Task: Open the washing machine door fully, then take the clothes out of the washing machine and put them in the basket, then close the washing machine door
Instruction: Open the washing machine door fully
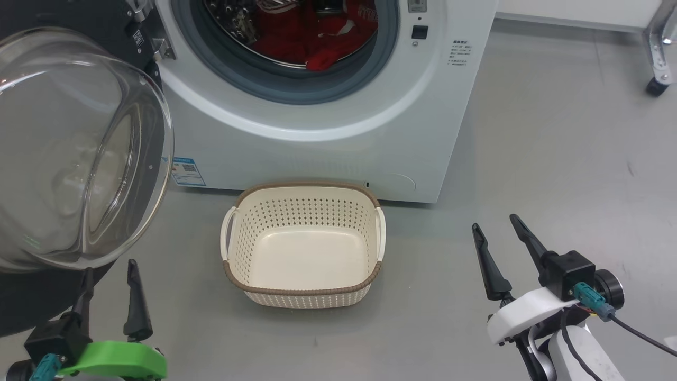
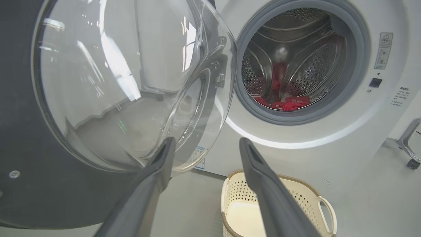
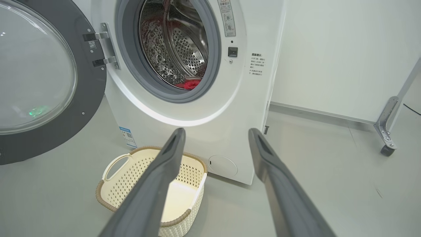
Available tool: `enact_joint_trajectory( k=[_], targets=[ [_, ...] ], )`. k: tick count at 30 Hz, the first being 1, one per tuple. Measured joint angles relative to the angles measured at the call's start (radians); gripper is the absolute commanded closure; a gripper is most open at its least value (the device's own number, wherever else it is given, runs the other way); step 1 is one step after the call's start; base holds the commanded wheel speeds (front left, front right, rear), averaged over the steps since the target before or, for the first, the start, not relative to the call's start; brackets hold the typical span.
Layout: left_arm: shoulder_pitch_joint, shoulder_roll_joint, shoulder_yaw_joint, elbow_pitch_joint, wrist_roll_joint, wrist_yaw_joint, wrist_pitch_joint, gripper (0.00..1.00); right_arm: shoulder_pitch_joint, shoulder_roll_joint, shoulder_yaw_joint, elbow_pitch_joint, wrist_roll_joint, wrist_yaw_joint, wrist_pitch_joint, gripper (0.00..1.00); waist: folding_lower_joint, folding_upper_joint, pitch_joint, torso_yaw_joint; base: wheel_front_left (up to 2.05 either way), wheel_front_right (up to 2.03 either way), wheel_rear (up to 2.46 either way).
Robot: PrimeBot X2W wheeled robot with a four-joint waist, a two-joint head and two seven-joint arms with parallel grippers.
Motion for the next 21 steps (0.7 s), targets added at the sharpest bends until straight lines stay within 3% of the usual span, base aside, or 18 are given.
enact_joint_trajectory(
  k=[21],
  targets=[
    [0.063, 0.016, -0.084, -0.041, 0.054, -0.034, 0.049, 0.00, 0.055, 0.001, 0.035, -0.024, 0.047, -0.011, 0.000, 0.00, -0.0001, 0.0000, -0.050, -0.175, 0.00, 0.00, 0.00]
  ],
)
